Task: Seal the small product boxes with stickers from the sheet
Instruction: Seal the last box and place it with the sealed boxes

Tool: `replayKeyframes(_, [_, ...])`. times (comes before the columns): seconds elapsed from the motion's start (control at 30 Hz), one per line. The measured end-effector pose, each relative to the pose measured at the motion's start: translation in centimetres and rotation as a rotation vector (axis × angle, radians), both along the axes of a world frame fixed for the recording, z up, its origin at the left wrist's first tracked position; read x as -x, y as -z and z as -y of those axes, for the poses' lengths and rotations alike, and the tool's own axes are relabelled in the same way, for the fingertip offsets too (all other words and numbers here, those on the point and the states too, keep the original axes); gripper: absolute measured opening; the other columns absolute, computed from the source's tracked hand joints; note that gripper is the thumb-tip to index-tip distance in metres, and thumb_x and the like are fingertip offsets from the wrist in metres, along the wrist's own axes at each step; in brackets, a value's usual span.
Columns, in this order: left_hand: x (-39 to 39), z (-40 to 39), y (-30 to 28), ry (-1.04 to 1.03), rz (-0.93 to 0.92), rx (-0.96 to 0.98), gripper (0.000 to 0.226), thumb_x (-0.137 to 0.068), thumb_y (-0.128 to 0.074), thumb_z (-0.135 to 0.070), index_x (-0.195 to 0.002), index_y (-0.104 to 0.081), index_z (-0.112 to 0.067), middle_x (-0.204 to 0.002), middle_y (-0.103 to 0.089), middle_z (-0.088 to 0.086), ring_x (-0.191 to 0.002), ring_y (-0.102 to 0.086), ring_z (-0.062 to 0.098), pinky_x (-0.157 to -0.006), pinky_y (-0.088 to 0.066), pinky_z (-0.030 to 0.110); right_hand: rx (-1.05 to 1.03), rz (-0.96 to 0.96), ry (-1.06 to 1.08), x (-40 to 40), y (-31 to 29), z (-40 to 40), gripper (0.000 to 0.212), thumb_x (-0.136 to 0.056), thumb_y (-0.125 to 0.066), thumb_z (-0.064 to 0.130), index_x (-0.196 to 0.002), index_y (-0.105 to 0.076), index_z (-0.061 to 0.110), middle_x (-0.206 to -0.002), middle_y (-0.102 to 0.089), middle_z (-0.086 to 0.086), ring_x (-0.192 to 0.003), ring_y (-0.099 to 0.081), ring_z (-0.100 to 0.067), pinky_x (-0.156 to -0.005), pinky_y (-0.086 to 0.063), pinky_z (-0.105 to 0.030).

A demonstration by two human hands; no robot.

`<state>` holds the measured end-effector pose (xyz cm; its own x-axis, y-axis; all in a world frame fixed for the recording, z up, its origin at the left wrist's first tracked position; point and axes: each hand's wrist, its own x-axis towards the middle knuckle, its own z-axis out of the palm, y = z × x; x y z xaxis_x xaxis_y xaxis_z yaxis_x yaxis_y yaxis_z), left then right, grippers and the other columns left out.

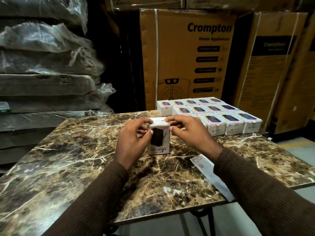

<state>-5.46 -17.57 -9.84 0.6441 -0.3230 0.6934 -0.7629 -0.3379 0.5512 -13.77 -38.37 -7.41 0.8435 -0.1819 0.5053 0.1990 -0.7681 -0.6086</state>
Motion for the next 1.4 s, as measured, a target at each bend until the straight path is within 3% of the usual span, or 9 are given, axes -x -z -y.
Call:
replayKeyframes(0.2, [1.5, 0.0, 0.4, -0.091, 0.151, -0.01, 0.031, -0.091, -0.075, -0.024, -0.121, -0.069, -0.021, -0.117, -0.051, 0.001, -0.106, -0.051, 0.011, -0.086, -0.042, 0.011, -0.158, 0.052, -0.049, 0.4, 0.1, 0.6, 0.025, -0.097, -0.069, 0.017, -0.119, -0.077, 0.023, -0.103, -0.076, 0.001, -0.096, -0.073, -0.016, -0.082, -0.066, -0.043])
replayKeyframes(0.5, [5.2, 2.8, 1.6, 0.325, 0.258, -0.236, 0.014, -0.097, -0.068, -0.023, -0.108, -0.075, -0.018, -0.108, -0.064, -0.007, -0.097, -0.061, 0.008, -0.081, -0.058, 0.031, -0.233, 0.029, 0.012, 4.5, -1.5, 4.9, 0.013, -0.098, -0.068, 0.009, -0.103, -0.078, 0.015, -0.094, -0.078, -0.007, -0.082, -0.074, -0.018, -0.064, -0.059, -0.026])
replayKeyframes(0.6, [5.4, 4.8, 2.5, 0.39, 0.201, -0.411, 0.022, -0.101, -0.06, -0.033, -0.11, -0.076, -0.021, -0.108, -0.066, -0.008, -0.097, -0.062, 0.009, -0.082, -0.057, 0.04, -0.137, -0.011, 0.09, 6.4, -0.4, 7.0, 0.011, -0.097, -0.071, 0.01, -0.098, -0.079, 0.016, -0.083, -0.077, -0.006, -0.07, -0.067, -0.009, -0.061, -0.055, -0.026])
replayKeyframes(0.67, [5.2, 6.1, 2.7, 0.404, 0.192, -0.486, 0.026, -0.101, -0.057, -0.037, -0.111, -0.077, -0.022, -0.107, -0.065, -0.007, -0.097, -0.061, 0.01, -0.083, -0.055, 0.04, -0.041, -0.102, 0.128, 7.6, 0.6, 8.3, 0.01, -0.096, -0.073, 0.011, -0.098, -0.079, 0.02, -0.085, -0.077, 0.0, -0.074, -0.067, -0.004, -0.069, -0.058, -0.03])
replayKeyframes(0.77, [5.0, 7.7, 2.5, 0.395, 0.187, -0.541, 0.026, -0.1, -0.06, -0.036, -0.113, -0.077, -0.023, -0.106, -0.065, -0.004, -0.095, -0.06, 0.012, -0.078, -0.048, 0.032, 0.097, -0.226, 0.099, 9.3, 2.2, 9.4, 0.016, -0.094, -0.077, 0.018, -0.099, -0.077, 0.033, -0.094, -0.074, 0.018, -0.086, -0.067, 0.007, -0.078, -0.055, -0.018])
replayKeyframes(0.87, [4.9, 8.3, 2.6, 0.366, 0.167, -0.535, 0.023, -0.099, -0.065, -0.033, -0.114, -0.078, -0.022, -0.107, -0.066, -0.003, -0.095, -0.057, 0.01, -0.076, -0.043, 0.028, 0.184, -0.278, 0.033, 9.9, 3.7, 10.0, 0.017, -0.09, -0.083, 0.021, -0.102, -0.079, 0.033, -0.096, -0.074, 0.018, -0.09, -0.067, 0.005, -0.08, -0.056, -0.021])
replayKeyframes(1.0, [4.9, 8.5, 3.4, 0.371, 0.11, -0.536, 0.025, -0.098, -0.064, -0.041, -0.109, -0.079, -0.024, -0.105, -0.065, -0.004, -0.094, -0.061, 0.011, -0.08, -0.054, 0.037, 0.278, -0.269, -0.012, 10.0, 4.8, 10.7, 0.018, -0.088, -0.084, 0.025, -0.104, -0.08, 0.034, -0.098, -0.07, 0.021, -0.092, -0.066, 0.002, -0.078, -0.056, -0.027])
replayKeyframes(1.27, [4.9, 8.7, 4.0, 0.346, 0.058, -0.483, 0.016, -0.096, -0.069, -0.037, -0.102, -0.079, -0.025, -0.102, -0.064, -0.009, -0.093, -0.06, 0.007, -0.082, -0.055, 0.036, 0.313, -0.239, -0.033, 9.6, 4.9, 10.0, 0.019, -0.094, -0.078, 0.02, -0.109, -0.079, 0.03, -0.101, -0.066, 0.021, -0.092, -0.061, 0.007, -0.074, -0.042, -0.006])
replayKeyframes(1.4, [4.6, 8.8, 4.1, 0.33, 0.03, -0.468, 0.013, -0.094, -0.073, -0.035, -0.102, -0.079, -0.026, -0.102, -0.065, -0.01, -0.094, -0.06, 0.006, -0.083, -0.053, 0.034, 0.31, -0.237, -0.084, 8.8, 4.6, 9.0, 0.012, -0.095, -0.077, 0.023, -0.104, -0.081, 0.028, -0.098, -0.069, 0.016, -0.09, -0.064, 0.002, -0.071, -0.043, -0.007])
